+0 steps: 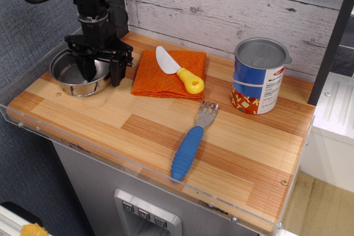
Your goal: Pick up the pot and place it to the left of the blue fork
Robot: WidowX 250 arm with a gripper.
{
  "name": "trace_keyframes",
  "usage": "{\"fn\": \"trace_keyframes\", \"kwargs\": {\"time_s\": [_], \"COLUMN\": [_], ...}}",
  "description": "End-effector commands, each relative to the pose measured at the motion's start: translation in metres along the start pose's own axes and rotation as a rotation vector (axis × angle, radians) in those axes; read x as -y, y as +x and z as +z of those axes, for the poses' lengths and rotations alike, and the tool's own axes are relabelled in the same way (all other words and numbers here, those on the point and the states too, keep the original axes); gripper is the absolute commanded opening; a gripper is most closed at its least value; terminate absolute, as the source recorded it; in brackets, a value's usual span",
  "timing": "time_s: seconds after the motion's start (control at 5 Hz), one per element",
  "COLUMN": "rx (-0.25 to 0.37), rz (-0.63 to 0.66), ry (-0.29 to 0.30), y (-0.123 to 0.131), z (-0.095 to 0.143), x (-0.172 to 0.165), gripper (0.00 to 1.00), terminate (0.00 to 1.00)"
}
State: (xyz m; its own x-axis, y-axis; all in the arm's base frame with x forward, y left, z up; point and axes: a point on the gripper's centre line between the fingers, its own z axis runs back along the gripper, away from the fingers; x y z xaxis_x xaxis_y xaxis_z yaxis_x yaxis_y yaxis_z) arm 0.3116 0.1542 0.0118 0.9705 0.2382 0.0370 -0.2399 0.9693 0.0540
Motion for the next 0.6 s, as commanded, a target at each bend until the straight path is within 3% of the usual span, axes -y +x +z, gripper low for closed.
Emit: {"fn": "trace_keyframes", "kwargs": {"time_s": [0.0,0.2,0.4], "rx": [0.055,0.048,0.028], "rz": [0.044,0.051,0.1], "ry": [0.003,0.006,0.052], "y": [0.011,0.01,0.01], "z": [0.012,0.02,0.032], "x": [-0.009,-0.01,-0.009], "gripper": [0.0,0.0,0.0], "terminate": [0.0,0.0,0.0]}}
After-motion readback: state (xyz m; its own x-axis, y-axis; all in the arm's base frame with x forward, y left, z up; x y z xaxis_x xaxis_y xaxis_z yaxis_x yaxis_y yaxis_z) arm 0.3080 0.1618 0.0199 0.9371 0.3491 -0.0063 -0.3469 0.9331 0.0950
